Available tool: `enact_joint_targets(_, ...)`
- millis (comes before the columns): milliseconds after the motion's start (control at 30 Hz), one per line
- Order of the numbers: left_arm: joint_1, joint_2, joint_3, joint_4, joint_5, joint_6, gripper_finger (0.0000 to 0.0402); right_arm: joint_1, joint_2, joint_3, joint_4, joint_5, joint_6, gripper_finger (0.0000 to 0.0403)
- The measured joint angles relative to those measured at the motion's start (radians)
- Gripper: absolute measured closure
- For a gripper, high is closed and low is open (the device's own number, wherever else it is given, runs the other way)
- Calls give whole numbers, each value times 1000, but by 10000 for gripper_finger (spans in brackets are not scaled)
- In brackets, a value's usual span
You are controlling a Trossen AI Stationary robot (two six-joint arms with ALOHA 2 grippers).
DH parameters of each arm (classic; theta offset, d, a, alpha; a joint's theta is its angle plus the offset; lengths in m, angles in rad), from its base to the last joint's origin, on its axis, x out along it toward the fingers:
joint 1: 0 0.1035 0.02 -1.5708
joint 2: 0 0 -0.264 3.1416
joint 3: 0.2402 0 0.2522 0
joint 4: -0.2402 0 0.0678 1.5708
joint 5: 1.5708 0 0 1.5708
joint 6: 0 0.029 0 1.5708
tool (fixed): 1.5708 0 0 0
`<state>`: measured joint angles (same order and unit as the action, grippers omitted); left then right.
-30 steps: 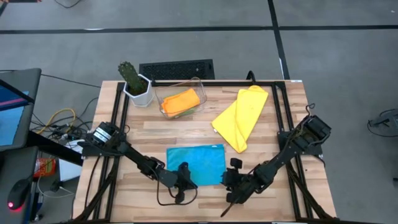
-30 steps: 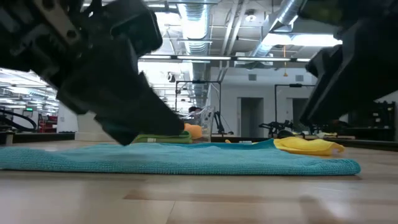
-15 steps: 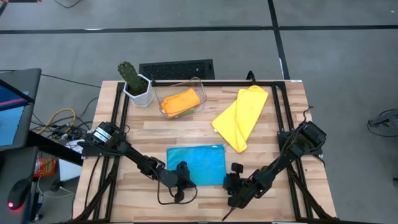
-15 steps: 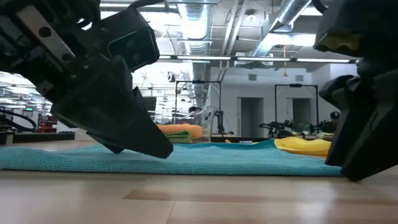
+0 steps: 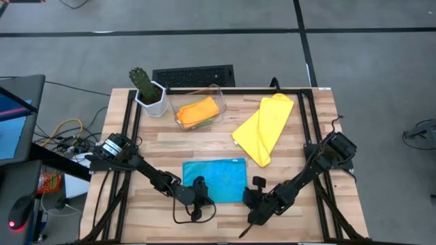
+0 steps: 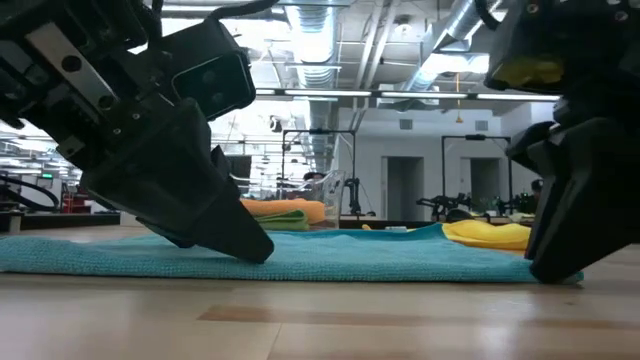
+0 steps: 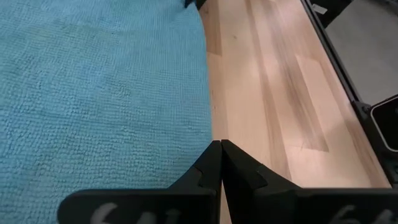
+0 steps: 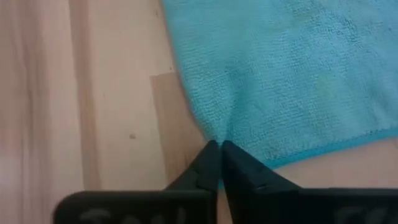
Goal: Fold microfiber towels
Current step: Fold the blue microfiber cloth
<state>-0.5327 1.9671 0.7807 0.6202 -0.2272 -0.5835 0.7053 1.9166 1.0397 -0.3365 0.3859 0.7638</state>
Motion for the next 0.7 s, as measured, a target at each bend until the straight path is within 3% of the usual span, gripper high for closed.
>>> enact_joint_targets(167, 0, 0, 0, -5, 2, -1, 401, -35, 9, 65, -38, -34, -111, 393)
enact_joint_targets(400, 3, 0, 0, -5, 2, -2, 401, -95, 8, 165, -31, -9, -275, 374)
enact_joint_targets(700, 3, 0, 0, -5, 2, -2, 401, -166, 5, 223, 54, -54, -500, 388)
